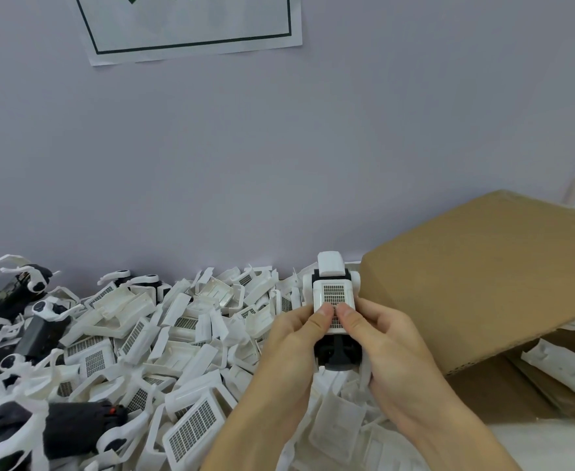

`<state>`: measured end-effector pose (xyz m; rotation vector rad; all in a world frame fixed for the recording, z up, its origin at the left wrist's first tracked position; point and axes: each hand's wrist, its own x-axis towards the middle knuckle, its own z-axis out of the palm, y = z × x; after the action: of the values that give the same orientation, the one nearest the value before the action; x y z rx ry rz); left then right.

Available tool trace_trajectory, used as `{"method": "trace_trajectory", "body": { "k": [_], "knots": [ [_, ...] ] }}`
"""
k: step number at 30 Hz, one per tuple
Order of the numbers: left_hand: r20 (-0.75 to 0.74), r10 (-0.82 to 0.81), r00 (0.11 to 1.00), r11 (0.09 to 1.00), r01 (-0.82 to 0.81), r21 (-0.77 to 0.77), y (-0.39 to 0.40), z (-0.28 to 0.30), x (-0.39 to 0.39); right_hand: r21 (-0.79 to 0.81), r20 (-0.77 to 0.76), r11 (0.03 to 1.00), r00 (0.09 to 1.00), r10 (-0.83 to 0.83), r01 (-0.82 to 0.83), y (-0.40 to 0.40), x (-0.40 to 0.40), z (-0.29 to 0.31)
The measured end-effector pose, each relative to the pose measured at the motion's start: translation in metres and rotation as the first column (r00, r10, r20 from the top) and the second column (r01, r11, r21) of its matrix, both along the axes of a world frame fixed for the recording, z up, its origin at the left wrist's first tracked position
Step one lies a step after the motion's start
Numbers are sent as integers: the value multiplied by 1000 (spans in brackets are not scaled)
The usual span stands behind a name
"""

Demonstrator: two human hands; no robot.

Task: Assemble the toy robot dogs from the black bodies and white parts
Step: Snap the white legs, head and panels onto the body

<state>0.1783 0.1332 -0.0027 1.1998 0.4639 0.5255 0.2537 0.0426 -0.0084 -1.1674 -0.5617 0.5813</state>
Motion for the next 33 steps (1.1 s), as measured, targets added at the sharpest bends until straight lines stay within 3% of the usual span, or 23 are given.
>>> {"method": "trace_trajectory", "body": {
  "k": [4,7,12,17,21,26,28,31,33],
  "knots": [
    [57,-35,998,999,36,-13,1,1,0,-14,75,989,986,-146,147,5,-6,-1],
    [105,23,994,997,-15,-77,2,1,2,-94,247,940,922,-297,328,8,-9,-5],
    [184,-15,983,977,53,-206,3,6,-2,-155,528,950,835,-153,271,9,-15,-9],
    [102,-88,991,983,103,-152,3,4,-1,-92,633,874,705,-318,477,8,-8,-13],
    [-32,121,992,984,-115,136,9,6,-6,48,480,853,737,-476,520,4,-2,-10],
    [66,518,853,810,-514,283,19,7,-12,91,307,912,860,-408,401,-2,4,-3],
    [197,493,847,817,-529,232,22,7,-13,81,235,940,910,-341,331,-5,4,-1],
    [258,247,934,936,-299,187,19,7,-16,114,145,973,965,-218,202,-7,3,0],
    [255,169,952,956,-221,191,17,9,-17,143,107,978,979,-171,155,-7,4,-1]
  ]
}}
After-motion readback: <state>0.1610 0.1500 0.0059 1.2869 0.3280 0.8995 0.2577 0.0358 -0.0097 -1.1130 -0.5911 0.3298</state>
